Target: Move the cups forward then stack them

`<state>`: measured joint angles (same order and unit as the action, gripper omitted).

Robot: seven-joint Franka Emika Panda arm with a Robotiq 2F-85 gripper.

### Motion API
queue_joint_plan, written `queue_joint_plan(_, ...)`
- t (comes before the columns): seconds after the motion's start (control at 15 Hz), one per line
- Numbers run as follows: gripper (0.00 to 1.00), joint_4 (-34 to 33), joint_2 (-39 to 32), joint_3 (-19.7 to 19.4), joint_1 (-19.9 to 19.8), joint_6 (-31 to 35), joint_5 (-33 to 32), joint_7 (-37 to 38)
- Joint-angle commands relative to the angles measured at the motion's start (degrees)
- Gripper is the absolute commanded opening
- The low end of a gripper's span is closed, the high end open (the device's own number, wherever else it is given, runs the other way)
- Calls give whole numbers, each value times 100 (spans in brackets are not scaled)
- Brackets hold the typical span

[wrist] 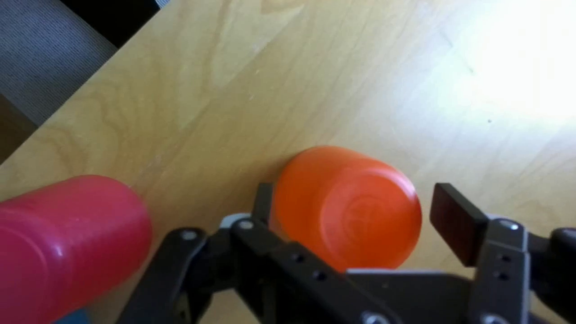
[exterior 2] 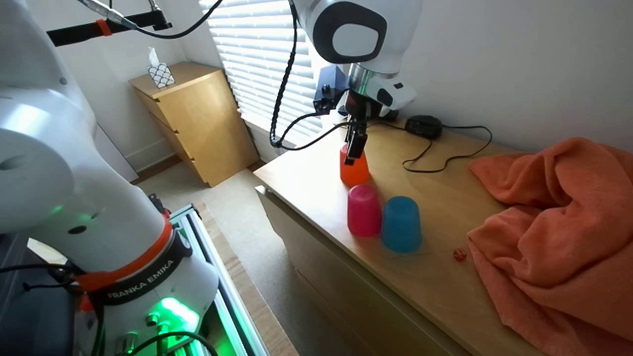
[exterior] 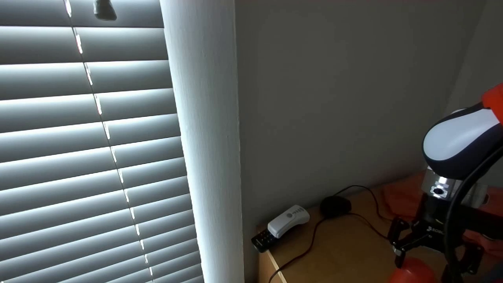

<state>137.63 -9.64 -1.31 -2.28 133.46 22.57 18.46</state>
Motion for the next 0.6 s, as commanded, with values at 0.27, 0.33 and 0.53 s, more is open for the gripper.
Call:
queue_joint_plan(0.27, 100, 482, 1132, -469, -154, -436, -1177, 1080)
queue_joint_plan(0.33, 99, 556, 1255, -525, -219, -495, -1326, 1229)
queue_joint_plan(0.53, 100, 777, 1508, -634, -449, -671, -1450, 1367)
